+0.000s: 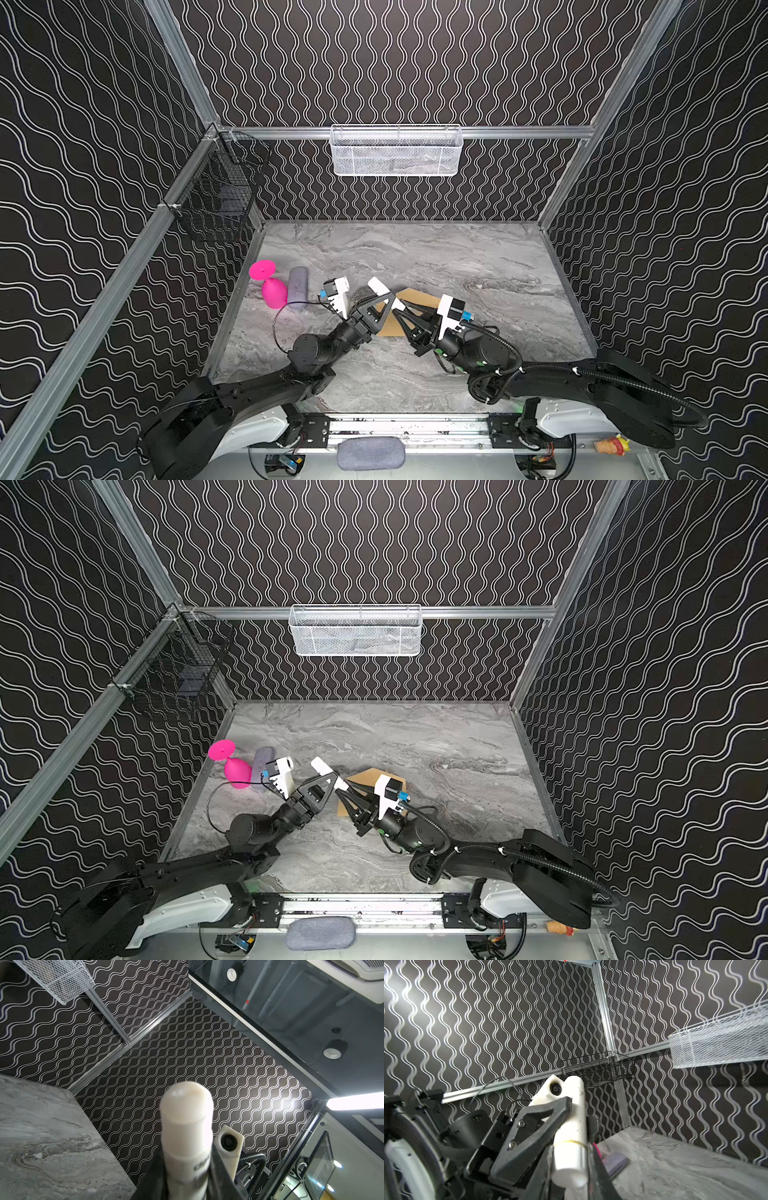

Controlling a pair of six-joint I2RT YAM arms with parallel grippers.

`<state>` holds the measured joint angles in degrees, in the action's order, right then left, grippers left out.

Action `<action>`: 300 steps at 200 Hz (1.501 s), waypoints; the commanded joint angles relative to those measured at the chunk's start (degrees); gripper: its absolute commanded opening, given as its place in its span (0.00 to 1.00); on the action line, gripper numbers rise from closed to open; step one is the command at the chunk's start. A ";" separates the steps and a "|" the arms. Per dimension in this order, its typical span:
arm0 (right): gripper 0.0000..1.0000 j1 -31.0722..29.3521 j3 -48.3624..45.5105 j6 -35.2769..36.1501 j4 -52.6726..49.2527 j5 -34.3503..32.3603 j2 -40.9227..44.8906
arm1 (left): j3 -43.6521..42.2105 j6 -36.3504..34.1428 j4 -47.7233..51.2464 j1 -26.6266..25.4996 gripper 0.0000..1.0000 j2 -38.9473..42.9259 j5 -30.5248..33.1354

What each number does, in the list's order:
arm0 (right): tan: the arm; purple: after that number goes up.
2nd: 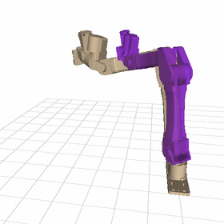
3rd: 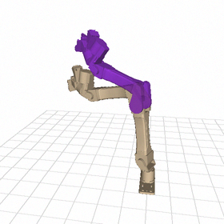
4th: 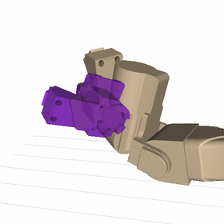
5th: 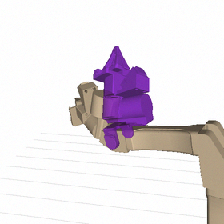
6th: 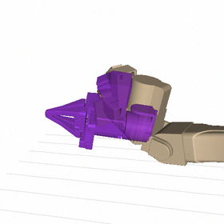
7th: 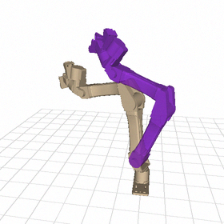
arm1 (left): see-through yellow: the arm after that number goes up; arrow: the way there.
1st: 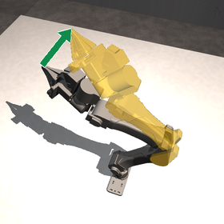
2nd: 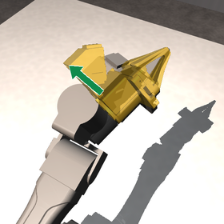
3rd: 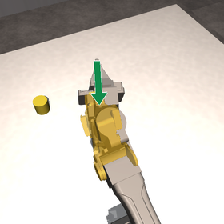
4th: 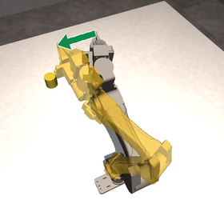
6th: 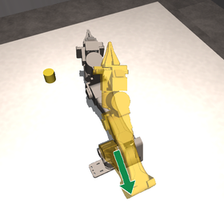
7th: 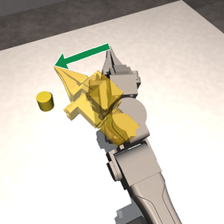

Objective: Place the letter into the envelope and seal it

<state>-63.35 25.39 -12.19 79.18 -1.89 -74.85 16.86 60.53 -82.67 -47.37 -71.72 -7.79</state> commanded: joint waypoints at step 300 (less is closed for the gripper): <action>0.50 8.56 1.19 -33.55 1.15 13.44 -0.34 | 0.72 1.29 -5.50 -0.26 0.00 -5.01 1.81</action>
<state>-54.96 25.28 -44.56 74.85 9.15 -73.54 17.69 62.76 -86.87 -47.59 -77.25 -6.42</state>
